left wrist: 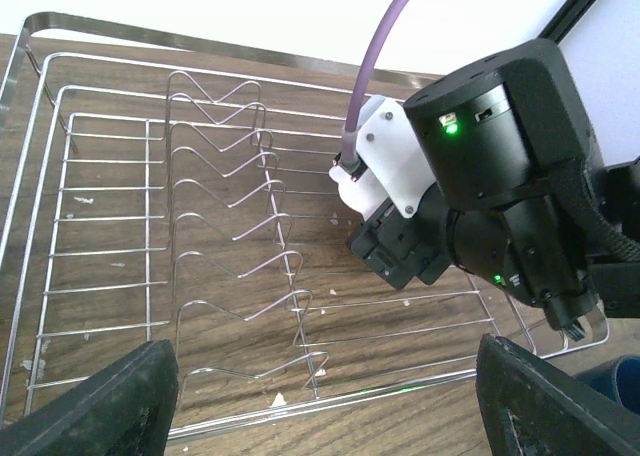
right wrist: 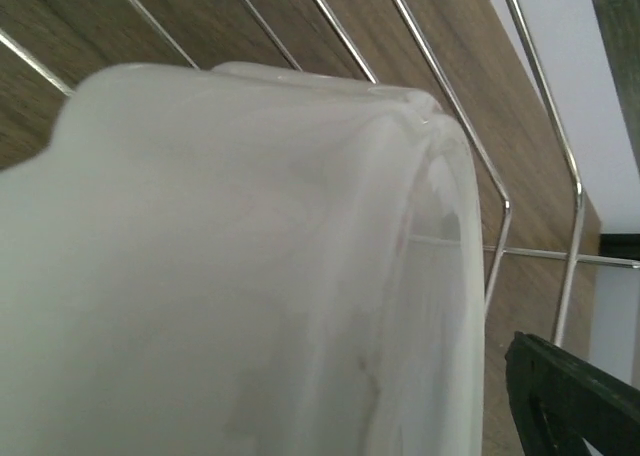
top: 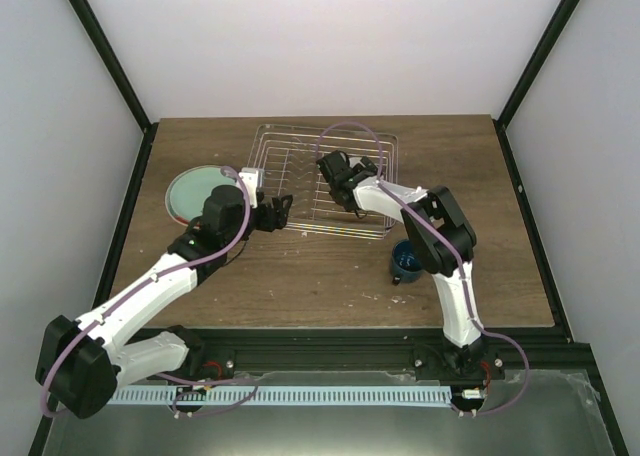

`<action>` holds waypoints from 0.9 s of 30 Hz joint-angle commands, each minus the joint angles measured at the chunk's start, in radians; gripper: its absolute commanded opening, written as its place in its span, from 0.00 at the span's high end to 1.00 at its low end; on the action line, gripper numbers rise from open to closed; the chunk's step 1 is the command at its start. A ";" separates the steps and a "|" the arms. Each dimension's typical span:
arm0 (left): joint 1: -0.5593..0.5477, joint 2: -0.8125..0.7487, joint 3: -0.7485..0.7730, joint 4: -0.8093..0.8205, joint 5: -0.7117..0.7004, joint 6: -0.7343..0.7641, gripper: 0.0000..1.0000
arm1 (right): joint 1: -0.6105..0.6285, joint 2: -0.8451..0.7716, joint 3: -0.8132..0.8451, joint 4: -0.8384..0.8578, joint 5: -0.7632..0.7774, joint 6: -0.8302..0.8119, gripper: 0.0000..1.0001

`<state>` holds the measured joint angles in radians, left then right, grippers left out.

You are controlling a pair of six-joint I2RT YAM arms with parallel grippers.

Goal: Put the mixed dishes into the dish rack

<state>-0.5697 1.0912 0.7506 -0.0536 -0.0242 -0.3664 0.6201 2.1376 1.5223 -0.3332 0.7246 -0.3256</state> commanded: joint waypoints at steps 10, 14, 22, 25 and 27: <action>0.006 0.022 0.016 -0.012 0.029 -0.018 0.17 | 0.014 -0.129 0.038 -0.144 -0.218 0.113 0.00; 0.005 0.014 0.019 -0.028 0.024 -0.013 0.17 | 0.014 -0.148 0.021 -0.149 -0.227 0.139 0.00; 0.006 0.006 0.016 -0.058 -0.004 -0.012 0.16 | 0.015 -0.254 -0.032 -0.149 -0.323 0.178 0.00; 0.005 0.003 0.016 -0.061 -0.002 -0.015 0.16 | 0.015 -0.280 -0.030 -0.185 -0.368 0.199 0.00; 0.006 0.003 0.017 -0.066 -0.003 -0.016 0.16 | 0.015 -0.300 -0.038 -0.203 -0.393 0.212 0.00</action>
<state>-0.5690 1.1095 0.7506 -0.1081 -0.0219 -0.3740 0.6281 1.8881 1.4853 -0.4950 0.4019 -0.1577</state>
